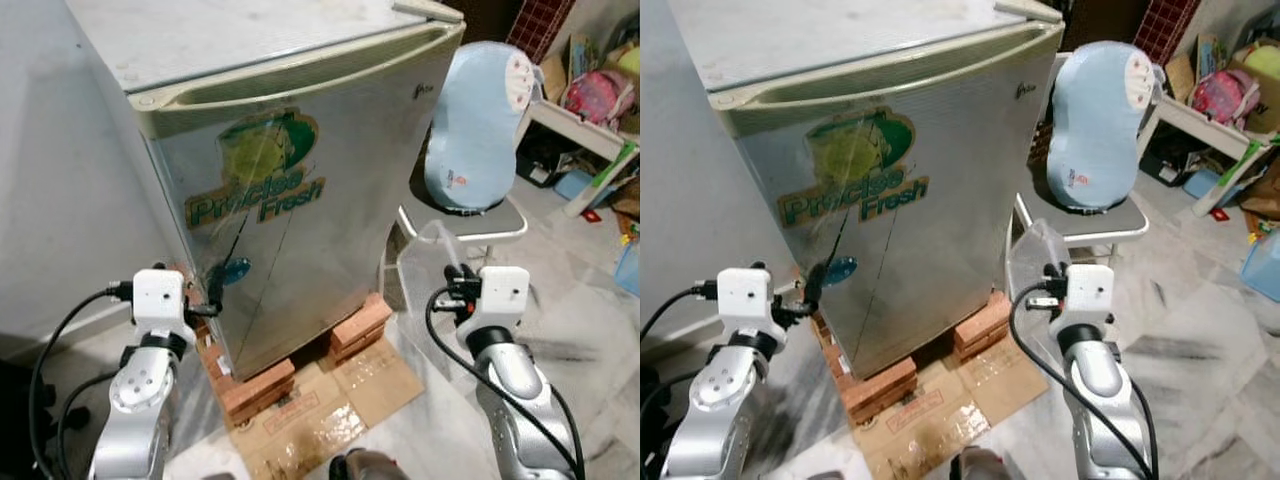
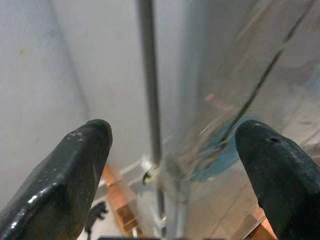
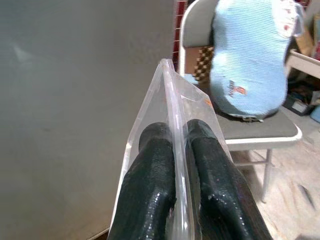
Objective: Restocking fridge
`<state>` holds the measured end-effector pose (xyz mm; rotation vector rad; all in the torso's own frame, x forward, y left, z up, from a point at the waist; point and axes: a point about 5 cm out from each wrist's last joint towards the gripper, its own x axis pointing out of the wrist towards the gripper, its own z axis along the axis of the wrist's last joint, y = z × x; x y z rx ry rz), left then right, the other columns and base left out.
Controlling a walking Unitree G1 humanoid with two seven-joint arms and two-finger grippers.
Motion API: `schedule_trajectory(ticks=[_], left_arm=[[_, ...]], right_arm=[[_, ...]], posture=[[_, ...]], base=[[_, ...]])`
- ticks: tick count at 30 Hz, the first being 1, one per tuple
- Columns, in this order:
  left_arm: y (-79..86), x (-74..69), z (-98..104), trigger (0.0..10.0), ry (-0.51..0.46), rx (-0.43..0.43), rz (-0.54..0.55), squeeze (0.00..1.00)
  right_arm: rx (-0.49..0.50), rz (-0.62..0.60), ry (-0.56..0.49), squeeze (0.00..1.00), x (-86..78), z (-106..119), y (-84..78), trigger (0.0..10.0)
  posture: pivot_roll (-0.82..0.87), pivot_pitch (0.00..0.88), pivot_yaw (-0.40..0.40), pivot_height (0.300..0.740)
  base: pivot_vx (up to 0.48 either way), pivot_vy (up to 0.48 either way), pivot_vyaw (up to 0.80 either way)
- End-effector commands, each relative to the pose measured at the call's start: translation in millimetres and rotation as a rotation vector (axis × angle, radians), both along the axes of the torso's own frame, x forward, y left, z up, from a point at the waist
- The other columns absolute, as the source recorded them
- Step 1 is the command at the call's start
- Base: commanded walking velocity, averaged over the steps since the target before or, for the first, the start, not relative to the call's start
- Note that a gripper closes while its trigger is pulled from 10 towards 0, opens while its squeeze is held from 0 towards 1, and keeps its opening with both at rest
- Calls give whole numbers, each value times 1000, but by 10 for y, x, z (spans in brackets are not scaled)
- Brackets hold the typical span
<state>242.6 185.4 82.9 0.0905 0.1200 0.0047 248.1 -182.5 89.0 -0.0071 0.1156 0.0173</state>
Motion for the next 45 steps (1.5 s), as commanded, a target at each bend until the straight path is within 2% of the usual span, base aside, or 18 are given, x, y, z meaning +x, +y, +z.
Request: schedule_trajectory(ticks=[1, 4, 8, 10, 11, 13, 17, 25, 28, 32, 35, 39, 42, 45], left_arm=[[30, 64, -29, 10000, 5, 2, 12, 0], [54, 140, -41, 10000, 9, -6, 26, 0], [71, 321, -31, 10000, 1, -11, 24, 0], [63, 354, -27, 10000, -1, -17, 19, 0], [10, 451, -3, 10000, -6, -36, -9, 0], [-99, 545, 3, 10000, 6, -71, -70, 0], [-237, 611, 26, 10000, 7, -100, -148, 0], [-572, 436, -169, 10000, 105, -113, -432, 0], [-634, 399, -195, 10000, 125, -111, -490, 0], [-680, 406, -154, 10000, 108, -115, -517, 0], [-778, 379, -85, 10000, 104, -155, -598, 0], [-961, 273, 35, 10000, 82, -161, -745, 0], [-1006, 257, 95, 10000, 52, -148, -766, 0], [-1013, 256, 120, 10000, 37, -147, -759, 0]], right_arm=[[-19, 8, -36, 0, 23, 110, -35, 10000], [-27, 7, -40, 0, 27, 133, -61, 10000], [-43, -8, -41, 0, 26, 162, -133, 10000], [-44, -9, -41, 0, 25, 164, -137, 10000], [-47, -9, -41, 0, 29, 170, -138, 10000], [-49, -8, -41, 0, 28, 175, -130, 10000], [-48, -8, -43, 0, 35, 184, -116, 10000], [-51, -14, -38, 0, 54, 175, -125, 10000], [-49, -11, -40, 0, 76, 175, -114, 10000], [-50, -13, -43, 0, 97, 179, -114, 10000], [-52, -14, -44, 0, 106, 180, -118, 10000], [-70, -29, -56, 0, 107, 210, -147, 10000], [-95, -94, -38, 0, 123, 187, -217, 10000], [-99, -108, -37, 0, 126, 177, -232, 10000]], posture=[[5, 66, -64, 740], [-4, 69, -64, 740], [-19, 75, -66, 740], [-22, 76, -67, 740], [-28, 77, -67, 740], [-28, 77, -67, 740], [-40, 74, -60, 740], [-33, 71, -60, 740], [-26, 66, -61, 740], [-23, 62, -63, 740], [-25, 60, -67, 740], [-26, 61, -67, 740], [-30, 52, -56, 740], [-25, 43, -54, 740]], base=[[0, 0, 0], [0, 0, 0], [0, 0, 0], [0, 0, 0], [0, 0, 0], [0, 0, 0], [0, 0, 0], [0, 0, 0], [0, 0, 0], [0, 0, 0], [0, 0, 0], [0, 0, 0], [0, 0, -469], [0, -102, -788]])
